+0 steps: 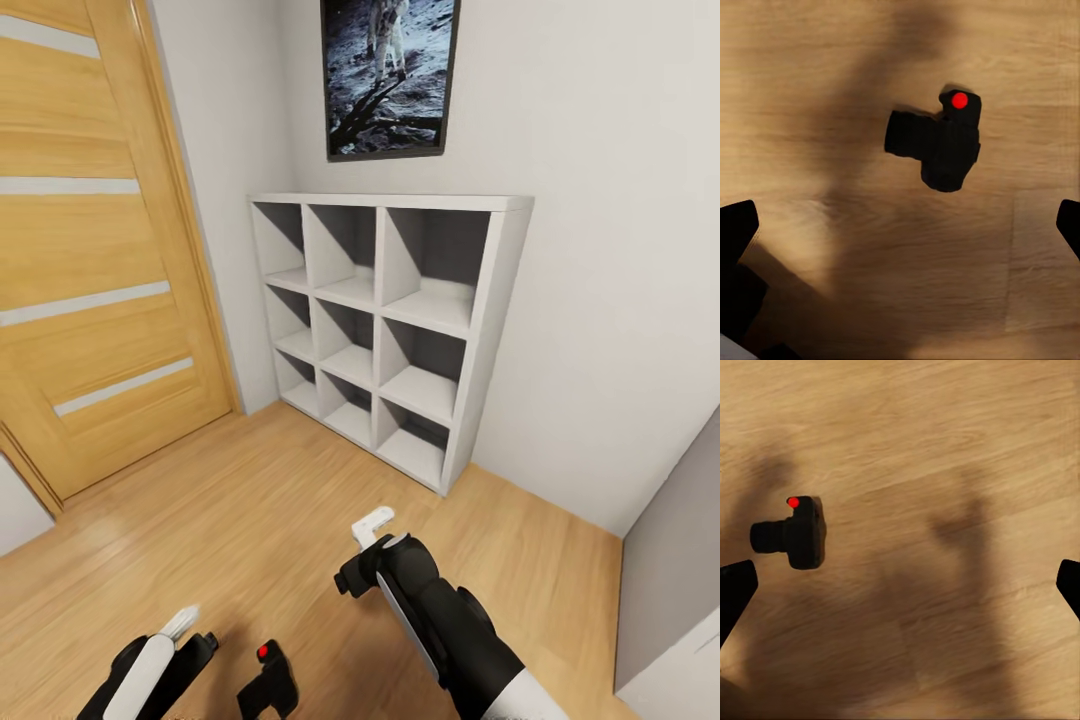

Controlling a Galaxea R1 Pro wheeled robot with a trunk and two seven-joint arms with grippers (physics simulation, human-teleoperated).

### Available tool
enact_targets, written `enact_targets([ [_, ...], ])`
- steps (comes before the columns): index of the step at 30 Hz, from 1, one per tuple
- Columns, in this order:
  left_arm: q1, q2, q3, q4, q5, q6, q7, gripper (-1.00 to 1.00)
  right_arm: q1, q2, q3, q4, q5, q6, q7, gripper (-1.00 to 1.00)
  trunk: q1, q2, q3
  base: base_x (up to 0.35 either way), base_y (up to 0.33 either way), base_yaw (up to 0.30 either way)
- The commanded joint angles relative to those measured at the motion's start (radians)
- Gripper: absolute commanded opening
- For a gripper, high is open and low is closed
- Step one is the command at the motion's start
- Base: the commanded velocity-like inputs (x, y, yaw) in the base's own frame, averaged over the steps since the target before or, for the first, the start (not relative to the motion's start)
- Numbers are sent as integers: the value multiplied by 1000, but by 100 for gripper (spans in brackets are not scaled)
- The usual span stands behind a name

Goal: Attach the digital camera to the camera tripod in the bedroom.

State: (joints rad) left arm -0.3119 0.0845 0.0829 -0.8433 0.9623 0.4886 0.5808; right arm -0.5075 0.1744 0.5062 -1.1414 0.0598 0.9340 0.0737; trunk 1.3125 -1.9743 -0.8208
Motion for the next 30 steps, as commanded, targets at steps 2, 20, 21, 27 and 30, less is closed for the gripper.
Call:
enact_targets([
  [2,4,4,2,-5,10,4,7,100,-2,0,0,1,7,7,7,100,0,0,-1,0,0,176],
  [20,11,10,4,-9,12,7,7,100,-5,0,0,3,7,11,6,100,0,0,-1,0,0,243],
  [21,11,10,4,-9,12,7,7,100,-5,0,0,3,7,11,6,100,0,0,-1,0,0,236],
  [27,11,11,4,-10,12,7,7,100,-5,0,0,3,8,11,6,100,0,0,-1,0,-105,212],
  [30,11,11,2,-10,11,7,9,100,-5,0,0,3,8,11,7,100,0,0,-1,0,-282,81],
])
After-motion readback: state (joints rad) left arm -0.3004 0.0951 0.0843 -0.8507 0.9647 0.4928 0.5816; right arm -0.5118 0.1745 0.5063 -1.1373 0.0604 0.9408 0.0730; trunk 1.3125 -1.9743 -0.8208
